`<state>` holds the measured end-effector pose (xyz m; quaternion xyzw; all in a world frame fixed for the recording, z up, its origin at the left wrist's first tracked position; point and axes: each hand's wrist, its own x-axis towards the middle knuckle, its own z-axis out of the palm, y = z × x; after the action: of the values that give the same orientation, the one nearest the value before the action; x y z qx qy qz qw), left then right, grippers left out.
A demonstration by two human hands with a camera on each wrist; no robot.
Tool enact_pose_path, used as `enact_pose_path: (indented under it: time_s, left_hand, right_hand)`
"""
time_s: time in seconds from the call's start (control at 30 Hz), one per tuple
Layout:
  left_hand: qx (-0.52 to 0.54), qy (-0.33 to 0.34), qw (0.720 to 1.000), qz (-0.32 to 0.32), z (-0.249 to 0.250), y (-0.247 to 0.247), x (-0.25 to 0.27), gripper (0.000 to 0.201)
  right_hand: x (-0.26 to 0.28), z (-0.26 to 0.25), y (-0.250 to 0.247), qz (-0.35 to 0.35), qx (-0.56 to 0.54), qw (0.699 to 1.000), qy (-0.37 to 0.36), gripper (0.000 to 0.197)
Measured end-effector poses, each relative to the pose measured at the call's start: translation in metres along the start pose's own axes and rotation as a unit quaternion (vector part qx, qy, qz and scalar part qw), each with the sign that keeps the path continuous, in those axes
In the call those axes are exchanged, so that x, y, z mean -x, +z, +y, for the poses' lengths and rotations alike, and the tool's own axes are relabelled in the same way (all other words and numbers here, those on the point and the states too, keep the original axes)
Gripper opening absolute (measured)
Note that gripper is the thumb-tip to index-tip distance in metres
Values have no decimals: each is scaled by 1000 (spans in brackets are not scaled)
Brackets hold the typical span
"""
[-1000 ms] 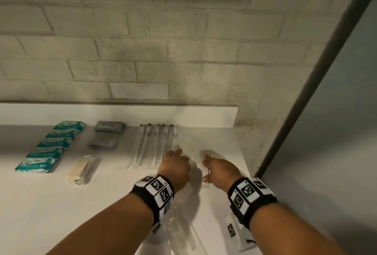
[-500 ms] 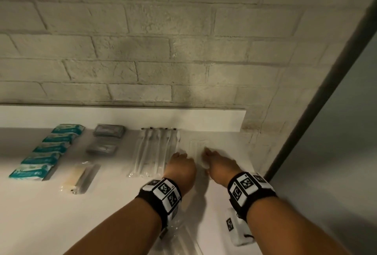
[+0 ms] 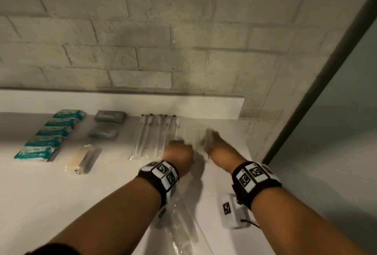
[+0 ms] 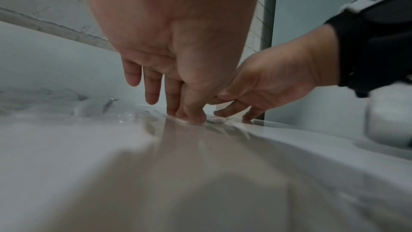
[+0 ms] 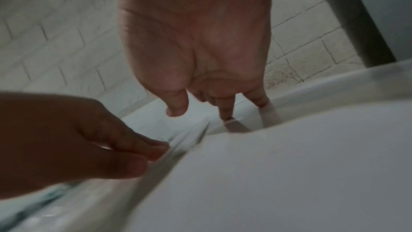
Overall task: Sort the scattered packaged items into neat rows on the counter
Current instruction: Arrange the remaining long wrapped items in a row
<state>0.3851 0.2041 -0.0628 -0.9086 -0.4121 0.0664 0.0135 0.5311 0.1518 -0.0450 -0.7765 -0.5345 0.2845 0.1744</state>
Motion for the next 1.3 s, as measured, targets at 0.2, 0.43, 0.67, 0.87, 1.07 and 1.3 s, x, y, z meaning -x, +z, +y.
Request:
enact_pose_path:
  time_s: [0.2,0.43,0.67,0.87,1.07,1.3]
  left_hand:
    - [-47,16,998,-34,-2,-12,-5,39]
    - [-61,33,996,-57,-5,-19,-4,32]
    - [-12,43,998,-50,-13,-17,-3,33]
    - [-23,44,997,-53,-13,-13,-4,35]
    - [80,31,996,-14,-4,-30,-15,50]
    - [81,80,986,-121,18,-34,-10,47]
  right_hand:
    - [91,-42,23,-121,209,970,-25,64]
    - [107,-55,44,-214,300,929,-23,51]
    - [74,-18,18,-129,123,984,17,50]
    - [51,15,-29,61,35,997,42,63]
    - [54,29,-24,-103,215,971,-20,67]
    - [17,28,-15,-95,240,966,-4,67]
